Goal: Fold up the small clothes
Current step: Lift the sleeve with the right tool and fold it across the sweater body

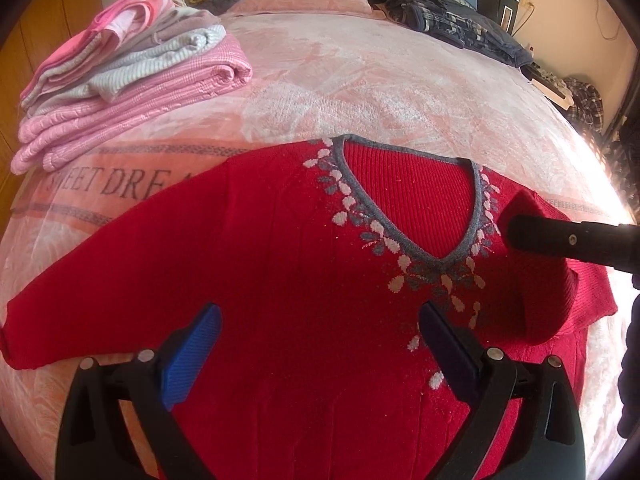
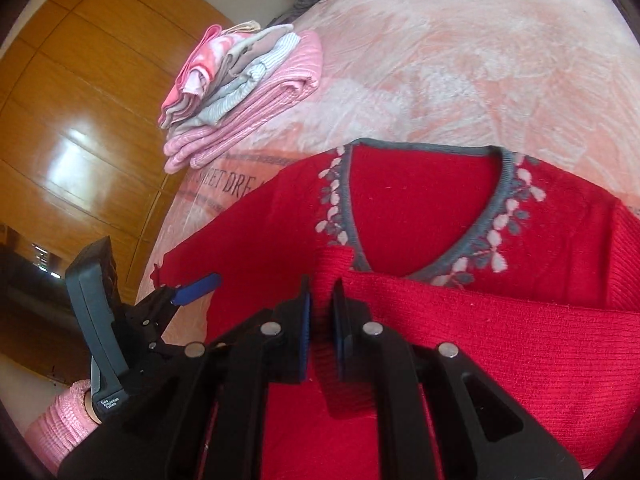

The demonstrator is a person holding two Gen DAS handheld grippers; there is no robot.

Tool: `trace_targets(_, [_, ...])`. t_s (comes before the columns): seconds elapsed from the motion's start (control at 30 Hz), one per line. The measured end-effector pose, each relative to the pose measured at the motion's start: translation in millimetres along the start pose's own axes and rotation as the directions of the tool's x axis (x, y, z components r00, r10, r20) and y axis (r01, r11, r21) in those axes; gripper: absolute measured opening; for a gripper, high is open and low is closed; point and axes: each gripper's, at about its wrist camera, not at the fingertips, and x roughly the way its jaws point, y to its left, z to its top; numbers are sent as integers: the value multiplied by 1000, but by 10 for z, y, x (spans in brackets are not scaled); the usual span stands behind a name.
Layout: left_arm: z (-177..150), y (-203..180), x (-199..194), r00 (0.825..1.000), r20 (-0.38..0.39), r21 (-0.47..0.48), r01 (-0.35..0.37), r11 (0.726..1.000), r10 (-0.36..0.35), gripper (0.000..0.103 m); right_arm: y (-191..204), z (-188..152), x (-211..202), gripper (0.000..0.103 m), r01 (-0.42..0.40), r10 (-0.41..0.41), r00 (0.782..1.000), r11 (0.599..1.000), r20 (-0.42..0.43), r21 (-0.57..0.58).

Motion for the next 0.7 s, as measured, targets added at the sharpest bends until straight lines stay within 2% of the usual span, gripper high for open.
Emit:
trace_targets(0.13, [-52,96,47,1000,-18,-5,9,1000,-9,99,105,15,357,8,11,-11,999,1000,-49,-4])
trace_targets(0.3, [-110,85,117,999,-36,1,30,1000,-30,99,-55,-68,564,22,8,-2,995,998,-100,60])
trace_targets(0.33, [-118,66,133,998,-42,4,39,999,-39,99,-88,-79,534,27,12,-5,995,998,-99,66])
trace_targets(0.37, [-129,47,151,998,-49,4,49,999,-49,99,-122,-83,482,34,15,-8,996,997,-92,76])
trace_targets(0.47, [-146,-30,217,996,-71,3,61,998,-61,99,-236,-73,189,34,1,2,1000,995,-30,100])
trace_targets(0.53, [-149,-83,259,995,-85,4,53,999,-53,99,-332,-74,-61,34,35,-36,999,995,10,98])
trace_targets(0.7, [-194,-198,398,992,-123,44,-31,999,37,99,-680,-212,-716,35,84,-99,989,988,109,129])
